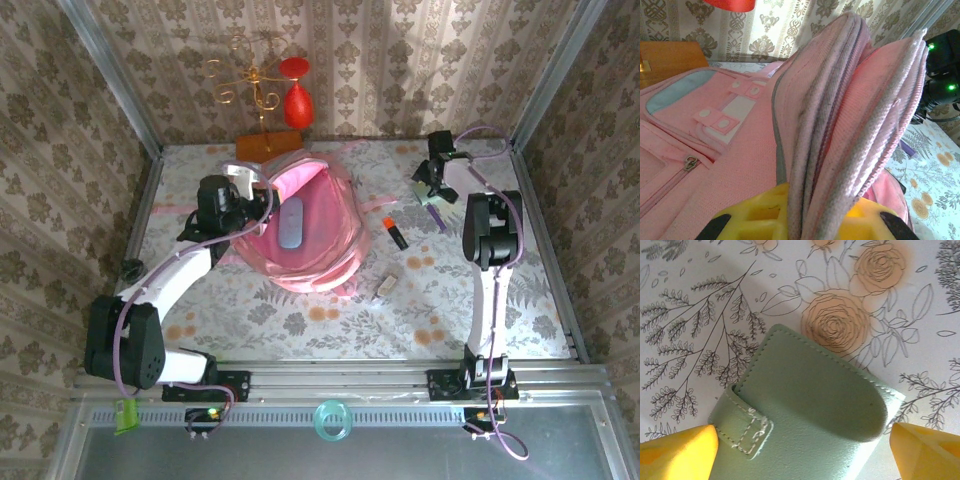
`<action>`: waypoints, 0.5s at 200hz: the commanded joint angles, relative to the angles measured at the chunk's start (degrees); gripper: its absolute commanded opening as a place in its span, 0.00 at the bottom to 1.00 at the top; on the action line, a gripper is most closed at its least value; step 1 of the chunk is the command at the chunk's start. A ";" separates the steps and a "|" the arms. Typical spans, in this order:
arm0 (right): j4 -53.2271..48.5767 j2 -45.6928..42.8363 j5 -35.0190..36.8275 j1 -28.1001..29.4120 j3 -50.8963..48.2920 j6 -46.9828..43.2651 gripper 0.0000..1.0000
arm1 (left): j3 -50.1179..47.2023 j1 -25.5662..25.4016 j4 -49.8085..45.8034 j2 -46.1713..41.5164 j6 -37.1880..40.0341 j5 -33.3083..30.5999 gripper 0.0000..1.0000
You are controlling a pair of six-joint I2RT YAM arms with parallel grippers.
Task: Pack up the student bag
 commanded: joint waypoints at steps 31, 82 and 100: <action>-8.23 5.63 2.04 3.36 7.01 -3.86 0.90 | 0.44 -0.37 8.07 0.14 -0.88 1.29 0.00; -17.48 13.64 3.10 7.97 20.81 -11.71 0.92 | 0.43 -0.30 7.60 -0.02 -0.36 1.04 0.00; -19.19 14.62 4.98 9.49 23.12 -13.39 0.94 | 0.43 -0.30 7.34 -0.11 -0.11 0.81 0.00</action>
